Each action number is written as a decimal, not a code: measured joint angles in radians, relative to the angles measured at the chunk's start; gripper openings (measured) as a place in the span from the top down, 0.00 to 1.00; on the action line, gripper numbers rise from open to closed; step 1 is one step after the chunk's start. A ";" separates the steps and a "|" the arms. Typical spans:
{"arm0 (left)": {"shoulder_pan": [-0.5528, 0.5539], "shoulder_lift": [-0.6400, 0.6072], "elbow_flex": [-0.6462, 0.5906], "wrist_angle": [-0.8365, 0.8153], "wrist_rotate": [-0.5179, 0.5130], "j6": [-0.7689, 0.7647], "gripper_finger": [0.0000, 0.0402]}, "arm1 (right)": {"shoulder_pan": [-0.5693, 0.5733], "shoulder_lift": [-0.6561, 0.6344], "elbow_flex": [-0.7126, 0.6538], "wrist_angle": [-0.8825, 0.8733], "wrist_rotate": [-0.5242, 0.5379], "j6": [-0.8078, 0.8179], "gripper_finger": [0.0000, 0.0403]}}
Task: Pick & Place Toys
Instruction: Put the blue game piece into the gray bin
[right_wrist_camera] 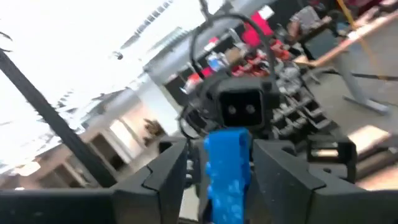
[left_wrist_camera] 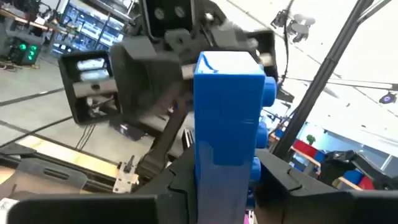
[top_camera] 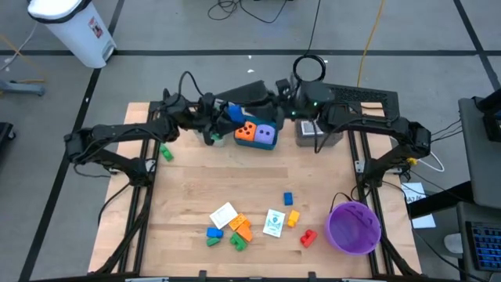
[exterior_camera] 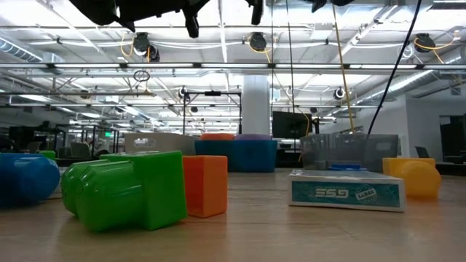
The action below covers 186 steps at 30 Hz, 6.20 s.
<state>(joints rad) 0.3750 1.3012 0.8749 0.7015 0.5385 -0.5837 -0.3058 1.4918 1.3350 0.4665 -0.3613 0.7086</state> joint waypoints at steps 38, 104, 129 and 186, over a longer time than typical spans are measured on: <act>0.263 -0.071 -0.001 -1.139 -0.286 0.492 0.76 | 0.073 -0.051 -0.001 -0.493 0.146 -0.299 0.65; 0.331 0.194 0.743 -1.301 0.323 0.444 0.48 | 0.277 -0.078 0.000 -0.229 0.390 -1.450 0.65; 0.098 0.196 0.743 -1.274 0.160 -0.107 0.48 | 0.288 -0.083 0.000 -0.216 0.656 -2.538 0.65; -0.498 0.202 0.742 -0.915 -0.339 0.107 0.48 | 0.656 -0.489 -0.450 -0.786 0.476 -0.075 0.65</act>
<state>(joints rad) -0.1234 1.5034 1.6173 -0.2132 0.1996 -0.4763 0.3498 1.0028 0.8848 -0.3192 0.1146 0.6332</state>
